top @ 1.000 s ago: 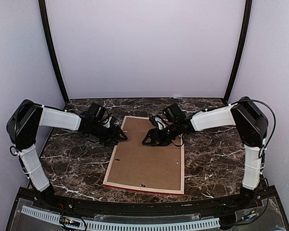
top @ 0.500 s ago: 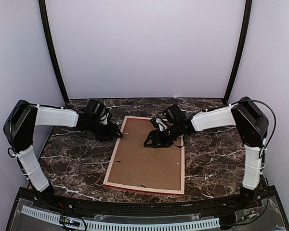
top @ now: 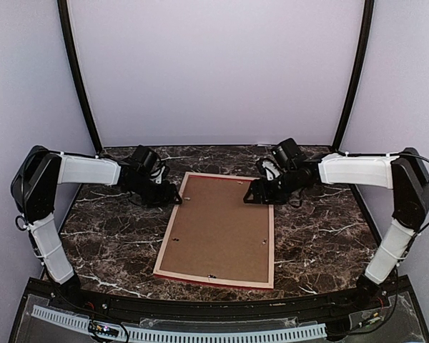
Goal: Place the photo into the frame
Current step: Place the backboard on the frame body, then adjust the photo frame at the center of the board.
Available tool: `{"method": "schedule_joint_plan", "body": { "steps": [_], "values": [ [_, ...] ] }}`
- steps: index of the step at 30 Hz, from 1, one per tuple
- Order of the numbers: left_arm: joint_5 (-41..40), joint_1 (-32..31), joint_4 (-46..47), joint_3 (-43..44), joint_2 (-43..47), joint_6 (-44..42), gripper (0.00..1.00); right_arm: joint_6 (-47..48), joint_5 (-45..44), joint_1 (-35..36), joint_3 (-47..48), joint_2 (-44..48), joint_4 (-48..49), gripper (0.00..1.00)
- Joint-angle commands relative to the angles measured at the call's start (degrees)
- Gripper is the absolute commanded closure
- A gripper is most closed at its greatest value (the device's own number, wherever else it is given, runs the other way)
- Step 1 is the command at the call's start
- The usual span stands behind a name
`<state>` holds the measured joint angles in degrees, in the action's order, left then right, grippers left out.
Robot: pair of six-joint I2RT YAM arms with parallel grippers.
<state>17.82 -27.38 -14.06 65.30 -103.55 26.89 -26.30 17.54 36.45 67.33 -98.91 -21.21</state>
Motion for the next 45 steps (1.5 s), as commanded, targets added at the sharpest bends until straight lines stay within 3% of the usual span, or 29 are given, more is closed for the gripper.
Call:
{"method": "schedule_joint_plan", "body": {
  "steps": [1,20,28,34,45],
  "values": [
    [0.09,0.13,-2.18,1.26,-1.48,-2.53,0.36,1.23,-5.77,-3.67,-4.6,3.23,-4.15,0.26],
    [8.58,-1.18,5.93,-4.44,-2.47,1.05,0.45,0.68,-3.68,-6.79,-12.07,-0.5,2.62,0.37],
    [8.82,-4.85,9.08,-9.08,1.14,4.29,0.49,1.92,-2.48,-6.83,-12.23,-1.69,3.23,0.4],
    [5.8,-8.96,9.44,-11.96,4.17,7.09,0.5,3.41,-2.38,-6.83,-12.07,-2.46,2.52,0.49],
    [-5.42,-9.36,0.54,-6.87,4.54,2.78,0.34,3.05,-6.99,-6.83,-13.3,-0.36,0.52,0.68]
  ]
}}
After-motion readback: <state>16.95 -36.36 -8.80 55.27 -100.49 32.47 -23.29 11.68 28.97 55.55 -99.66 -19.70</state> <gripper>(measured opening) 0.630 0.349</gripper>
